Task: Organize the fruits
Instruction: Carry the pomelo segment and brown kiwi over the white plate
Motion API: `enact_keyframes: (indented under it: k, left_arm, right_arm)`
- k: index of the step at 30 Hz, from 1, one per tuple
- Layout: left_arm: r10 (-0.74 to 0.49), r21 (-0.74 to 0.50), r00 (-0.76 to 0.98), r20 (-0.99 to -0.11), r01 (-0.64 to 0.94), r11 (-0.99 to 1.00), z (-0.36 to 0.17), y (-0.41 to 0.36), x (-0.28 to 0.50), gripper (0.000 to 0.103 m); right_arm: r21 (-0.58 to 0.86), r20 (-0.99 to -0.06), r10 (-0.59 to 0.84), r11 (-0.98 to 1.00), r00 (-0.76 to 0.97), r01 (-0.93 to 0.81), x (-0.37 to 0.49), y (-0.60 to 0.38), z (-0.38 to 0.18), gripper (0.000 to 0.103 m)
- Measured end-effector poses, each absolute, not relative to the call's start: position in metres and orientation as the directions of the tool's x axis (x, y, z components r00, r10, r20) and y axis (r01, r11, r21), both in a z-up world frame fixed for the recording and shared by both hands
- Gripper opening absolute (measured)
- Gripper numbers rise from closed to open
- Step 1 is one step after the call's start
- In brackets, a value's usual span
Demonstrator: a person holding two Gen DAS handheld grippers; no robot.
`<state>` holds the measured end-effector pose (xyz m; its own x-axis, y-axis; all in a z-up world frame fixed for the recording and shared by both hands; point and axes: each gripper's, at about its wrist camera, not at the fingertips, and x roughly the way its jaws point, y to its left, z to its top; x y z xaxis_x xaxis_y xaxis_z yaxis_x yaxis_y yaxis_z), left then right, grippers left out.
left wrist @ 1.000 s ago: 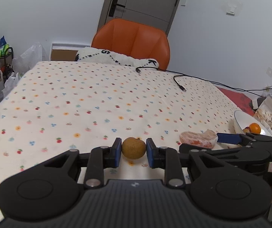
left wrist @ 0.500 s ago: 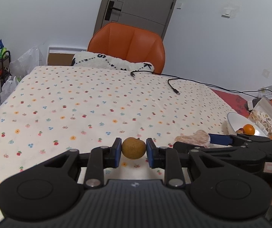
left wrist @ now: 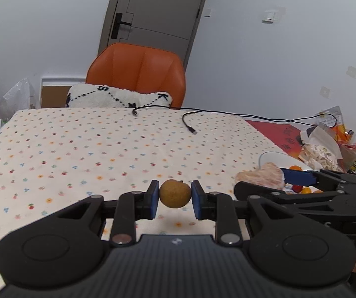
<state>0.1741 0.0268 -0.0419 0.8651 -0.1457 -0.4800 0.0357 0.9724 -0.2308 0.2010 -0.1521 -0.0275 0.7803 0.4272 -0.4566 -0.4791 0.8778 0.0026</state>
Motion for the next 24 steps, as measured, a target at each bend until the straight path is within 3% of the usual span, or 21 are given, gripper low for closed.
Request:
enact_keyframes:
  k: [24]
  left_arm:
    - [-0.266,-0.204,0.853,-0.45,0.192,0.96,-0.021,-0.05,0.186,0.026]
  right_arm:
    - [0.031,-0.399,0.334,0.935,0.854,-0.352,0.182,-0.245,-0.014,0.084]
